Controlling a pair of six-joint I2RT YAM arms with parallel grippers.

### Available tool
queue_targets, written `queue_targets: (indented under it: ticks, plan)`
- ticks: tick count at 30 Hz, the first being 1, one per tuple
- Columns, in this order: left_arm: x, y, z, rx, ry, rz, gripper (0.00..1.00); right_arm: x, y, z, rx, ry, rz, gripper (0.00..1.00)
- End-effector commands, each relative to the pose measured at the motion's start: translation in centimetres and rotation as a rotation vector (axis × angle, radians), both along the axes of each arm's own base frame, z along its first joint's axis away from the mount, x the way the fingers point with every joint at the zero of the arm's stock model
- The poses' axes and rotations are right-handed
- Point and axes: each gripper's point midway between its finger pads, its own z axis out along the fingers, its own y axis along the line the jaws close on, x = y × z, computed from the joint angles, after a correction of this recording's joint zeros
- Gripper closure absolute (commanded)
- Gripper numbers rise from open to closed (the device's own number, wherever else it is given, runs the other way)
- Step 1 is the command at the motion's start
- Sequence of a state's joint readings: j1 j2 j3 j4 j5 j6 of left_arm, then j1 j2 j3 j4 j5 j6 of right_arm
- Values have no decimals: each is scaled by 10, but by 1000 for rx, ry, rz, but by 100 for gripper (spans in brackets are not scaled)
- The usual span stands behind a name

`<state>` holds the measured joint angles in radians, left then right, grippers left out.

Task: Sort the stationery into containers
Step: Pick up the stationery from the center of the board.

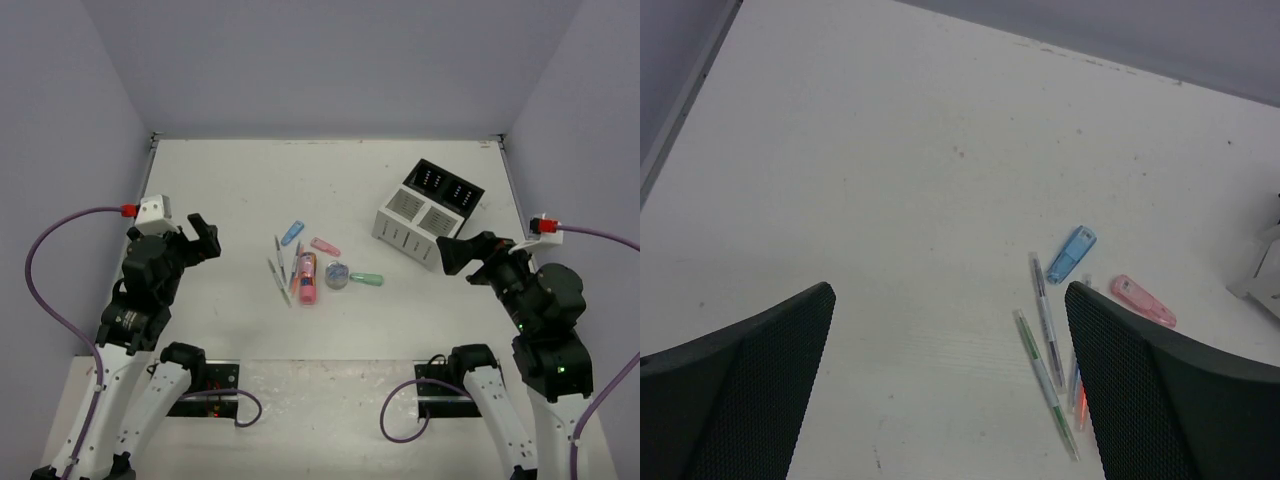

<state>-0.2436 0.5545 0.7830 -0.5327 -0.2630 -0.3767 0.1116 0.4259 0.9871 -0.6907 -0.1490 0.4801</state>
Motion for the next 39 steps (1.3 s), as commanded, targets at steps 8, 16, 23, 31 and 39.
queue_targets:
  ticks: [8, 16, 23, 31, 39]
  plan:
    - [1, -3, 8, 2, -35, -17, 0, 1, 25, 17, 62, -88, 135, 1]
    - [4, -7, 6, 2, -26, -38, 0, 48, 78, -28, -145, 166, 227, 1]
    - [4, -8, 4, 1, -24, -47, 0, 72, 159, -116, -480, 438, 272, 1]
    - [3, -9, 5, -1, -30, -53, 0, 89, 204, -183, -590, 573, 340, 2]
    - [2, -10, 6, -4, -38, -61, 0, 91, 223, -236, -632, 679, 396, 7]
